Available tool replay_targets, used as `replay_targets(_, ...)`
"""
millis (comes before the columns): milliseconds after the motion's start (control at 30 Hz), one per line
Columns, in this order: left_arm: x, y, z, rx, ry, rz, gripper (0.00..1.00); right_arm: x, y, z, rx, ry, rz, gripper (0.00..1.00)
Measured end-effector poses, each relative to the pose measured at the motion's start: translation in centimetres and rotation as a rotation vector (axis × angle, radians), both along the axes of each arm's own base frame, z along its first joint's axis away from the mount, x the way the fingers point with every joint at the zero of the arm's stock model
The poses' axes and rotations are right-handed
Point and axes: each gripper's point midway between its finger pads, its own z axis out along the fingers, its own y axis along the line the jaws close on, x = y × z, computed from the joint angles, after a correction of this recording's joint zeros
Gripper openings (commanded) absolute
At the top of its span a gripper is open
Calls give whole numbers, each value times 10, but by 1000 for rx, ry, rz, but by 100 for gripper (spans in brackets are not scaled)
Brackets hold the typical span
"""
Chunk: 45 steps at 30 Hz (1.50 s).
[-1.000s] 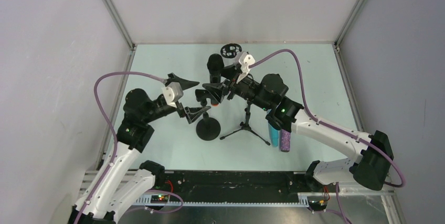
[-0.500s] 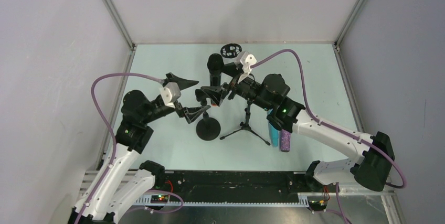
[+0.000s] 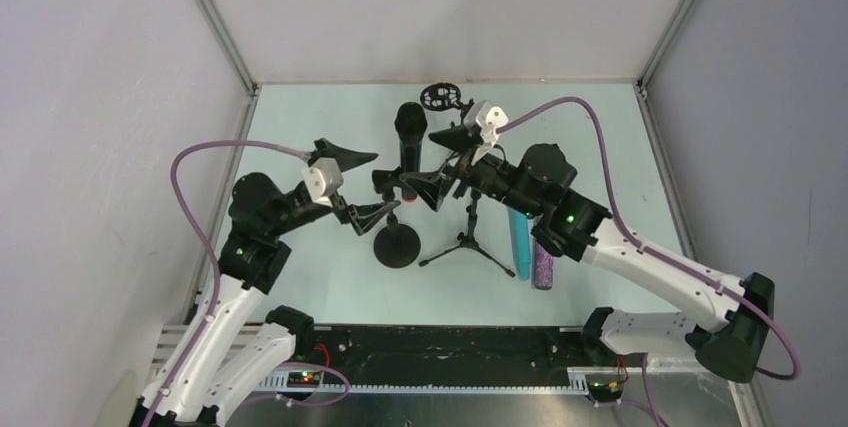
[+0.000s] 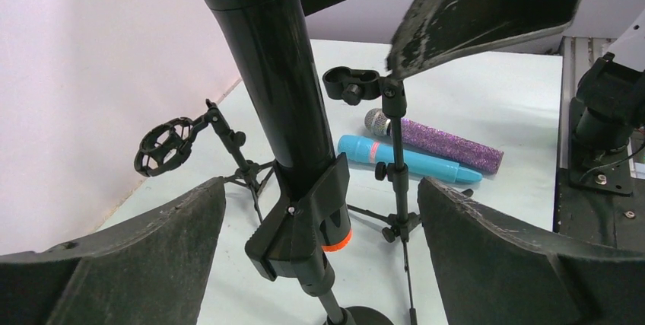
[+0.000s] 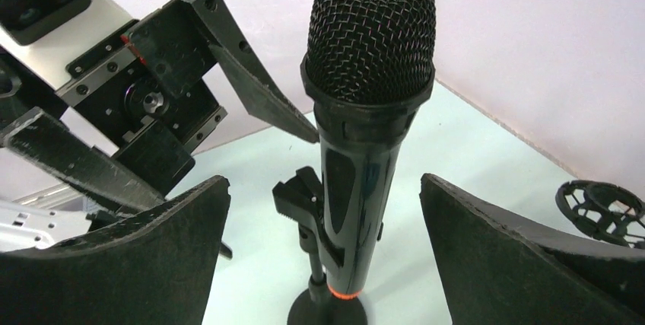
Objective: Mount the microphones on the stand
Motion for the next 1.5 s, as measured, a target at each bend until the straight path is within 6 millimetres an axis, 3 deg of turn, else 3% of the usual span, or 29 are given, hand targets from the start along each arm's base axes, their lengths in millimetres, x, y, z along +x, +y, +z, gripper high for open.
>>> replay_targets(233,1,0,13,-5,-34,2,88,-14,-21,-7,-55,54,-10,99)
replay_targets(400,8,-1,21,-3,-50,9,52,-20,-28,-28,-118,127,-17,99)
replay_targets(500,15,-2,20,0,-44,24,45,-21,-34,-40,-140,159,-34,99)
replay_targets(633,25,-2,17,6,-21,49,25,-23,-43,-52,-155,183,-56,99)
replay_targets(900,38,-5,6,21,23,60,1,-22,-50,-52,-152,184,-87,99)
replay_targets(1500,39,-3,-5,41,71,88,0,-18,-52,-58,-166,194,-110,99)
